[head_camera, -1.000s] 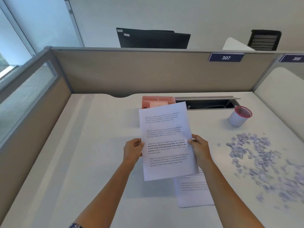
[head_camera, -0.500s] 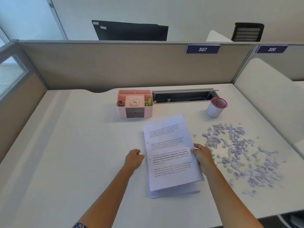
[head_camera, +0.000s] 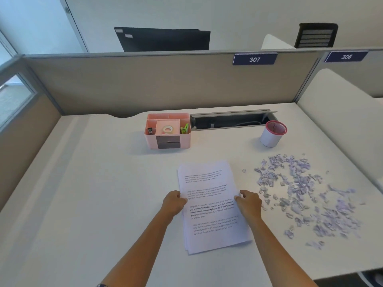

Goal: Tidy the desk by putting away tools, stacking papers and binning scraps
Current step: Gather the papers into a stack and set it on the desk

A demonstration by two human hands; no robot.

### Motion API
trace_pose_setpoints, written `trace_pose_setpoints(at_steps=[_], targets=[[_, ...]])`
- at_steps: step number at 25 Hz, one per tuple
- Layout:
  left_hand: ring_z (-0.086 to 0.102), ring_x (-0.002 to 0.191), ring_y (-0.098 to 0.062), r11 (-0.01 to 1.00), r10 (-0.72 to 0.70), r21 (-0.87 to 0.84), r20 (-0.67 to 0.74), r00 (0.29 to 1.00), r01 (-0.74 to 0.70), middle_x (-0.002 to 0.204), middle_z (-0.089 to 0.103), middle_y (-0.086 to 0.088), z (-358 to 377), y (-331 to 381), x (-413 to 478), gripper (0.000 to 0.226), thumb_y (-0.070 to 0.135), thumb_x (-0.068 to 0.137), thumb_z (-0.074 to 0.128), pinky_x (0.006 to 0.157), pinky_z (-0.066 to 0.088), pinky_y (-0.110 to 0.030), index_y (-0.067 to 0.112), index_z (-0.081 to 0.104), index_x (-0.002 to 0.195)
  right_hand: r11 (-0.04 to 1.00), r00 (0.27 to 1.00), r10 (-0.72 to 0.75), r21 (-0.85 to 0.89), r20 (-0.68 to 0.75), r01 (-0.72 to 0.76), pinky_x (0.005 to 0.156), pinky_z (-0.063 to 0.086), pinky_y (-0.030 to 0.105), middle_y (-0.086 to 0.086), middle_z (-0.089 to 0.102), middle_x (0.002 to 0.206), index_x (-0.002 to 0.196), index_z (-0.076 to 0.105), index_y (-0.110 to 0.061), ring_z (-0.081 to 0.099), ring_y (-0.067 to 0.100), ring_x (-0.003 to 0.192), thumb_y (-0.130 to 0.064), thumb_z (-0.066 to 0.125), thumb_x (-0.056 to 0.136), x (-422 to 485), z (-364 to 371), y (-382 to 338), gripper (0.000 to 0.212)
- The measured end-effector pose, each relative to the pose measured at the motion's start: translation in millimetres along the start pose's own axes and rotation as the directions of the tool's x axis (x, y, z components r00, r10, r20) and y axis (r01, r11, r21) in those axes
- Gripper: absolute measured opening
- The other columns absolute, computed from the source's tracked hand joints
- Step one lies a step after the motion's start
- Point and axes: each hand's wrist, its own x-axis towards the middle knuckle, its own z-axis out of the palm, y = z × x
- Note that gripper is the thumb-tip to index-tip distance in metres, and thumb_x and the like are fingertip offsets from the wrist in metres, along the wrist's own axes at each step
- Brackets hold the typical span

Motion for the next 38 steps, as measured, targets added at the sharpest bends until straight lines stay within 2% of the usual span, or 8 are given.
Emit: trace_pose_setpoints(at_steps=[2, 4, 7, 12, 15, 24, 29, 38], targets=[[0.052, 0.104, -0.023, 1.000, -0.006, -0.008, 0.018, 1.000, 0.007, 0.113, 0.053, -0.007, 1, -1, 2, 0.007, 0.014, 0.092, 0.059, 0.095, 0.046, -0.037, 0.019, 0.055, 0.094, 0.991, 0.999, 0.039, -0.129, 0.033, -0.034, 0.093, 0.042, 0.038, 0.021, 0.057, 0.122, 0.123, 0.059, -0.001, 0.051, 0.038, 0.116, -0.026, 0.063, 0.087, 0, 8, -1, 0.044], [0.051, 0.118, -0.026, 1.000, -0.028, -0.012, 0.037, 0.999, 0.028, 0.132, 0.049, -0.010, 1, -2, 4, 0.046, 0.016, 0.092, 0.061, 0.102, 0.045, -0.038, 0.005, 0.047, 0.134, 0.984, 0.996, 0.067, -0.168, 0.062, -0.056, 0.084, 0.043, 0.035, 0.019, 0.057, 0.115, 0.112, 0.058, -0.001, 0.054, 0.036, 0.109, -0.030, 0.063, 0.087, -2, 11, -6, 0.038], [0.048, 0.127, -0.028, 1.000, -0.024, 0.011, 0.025, 0.999, 0.023, 0.143, 0.042, -0.012, 3, -4, 3, 0.064, 0.020, 0.091, 0.063, 0.106, 0.043, -0.040, 0.006, 0.034, 0.146, 0.987, 0.984, 0.120, -0.123, 0.133, -0.103, 0.074, 0.041, 0.029, 0.010, 0.057, 0.100, 0.100, 0.051, -0.006, 0.055, 0.027, 0.093, -0.029, 0.065, 0.087, -1, 10, -13, 0.029], [0.047, 0.127, -0.028, 0.999, -0.041, -0.007, 0.026, 0.999, 0.041, 0.144, 0.039, -0.012, 0, -11, 0, 0.069, 0.026, 0.089, 0.065, 0.107, 0.042, -0.043, 0.011, 0.032, 0.148, 0.967, 0.939, 0.198, 0.102, 0.282, -0.234, 0.088, 0.044, 0.033, 0.015, 0.053, 0.122, 0.128, 0.044, 0.001, 0.051, 0.031, 0.114, -0.022, 0.066, 0.084, 3, 12, -18, 0.054], [0.048, 0.125, -0.027, 0.998, -0.051, -0.033, 0.043, 0.998, 0.052, 0.144, 0.037, -0.011, -2, -15, -4, 0.068, 0.027, 0.089, 0.065, 0.105, 0.044, -0.044, 0.013, 0.032, 0.147, 0.966, 0.940, 0.200, 0.108, 0.276, -0.237, 0.097, 0.044, 0.040, 0.011, 0.054, 0.117, 0.124, 0.047, -0.004, 0.046, 0.034, 0.118, -0.017, 0.058, 0.084, -2, 18, -18, 0.043], [0.037, 0.136, -0.032, 0.971, -0.053, -0.237, -0.117, 0.992, 0.024, 0.152, 0.026, -0.014, -20, -25, -12, 0.076, 0.033, 0.092, 0.062, 0.110, 0.036, -0.046, 0.018, 0.020, 0.153, 0.804, 0.883, -0.164, 0.579, 0.439, -0.138, 0.075, 0.058, 0.042, 0.017, 0.070, 0.110, 0.116, 0.055, -0.006, 0.070, 0.034, 0.093, -0.001, 0.059, 0.092, -20, -4, -28, 0.025], [0.070, 0.094, -0.017, 0.774, 0.089, -0.624, -0.062, 0.994, -0.108, 0.117, 0.068, -0.007, -34, -12, -25, 0.028, 0.010, 0.096, 0.052, 0.070, 0.056, -0.031, 0.014, 0.057, 0.124, 0.730, 0.814, -0.266, 0.659, 0.517, -0.180, 0.089, 0.054, 0.051, 0.015, 0.071, 0.112, 0.121, 0.056, -0.008, 0.068, 0.038, 0.101, 0.000, 0.061, 0.089, -27, -7, -31, 0.033], [0.066, 0.099, -0.029, 0.662, 0.316, -0.574, -0.369, 0.874, -0.482, 0.105, 0.069, -0.008, -57, 41, -52, 0.016, 0.015, 0.097, 0.052, 0.080, 0.056, -0.041, 0.018, 0.064, 0.108, 0.690, 0.877, -0.414, 0.713, 0.244, 0.127, 0.091, 0.054, 0.052, 0.012, 0.071, 0.112, 0.116, 0.063, -0.011, 0.069, 0.032, 0.099, 0.003, 0.054, 0.091, -40, -21, -93, 0.029]])
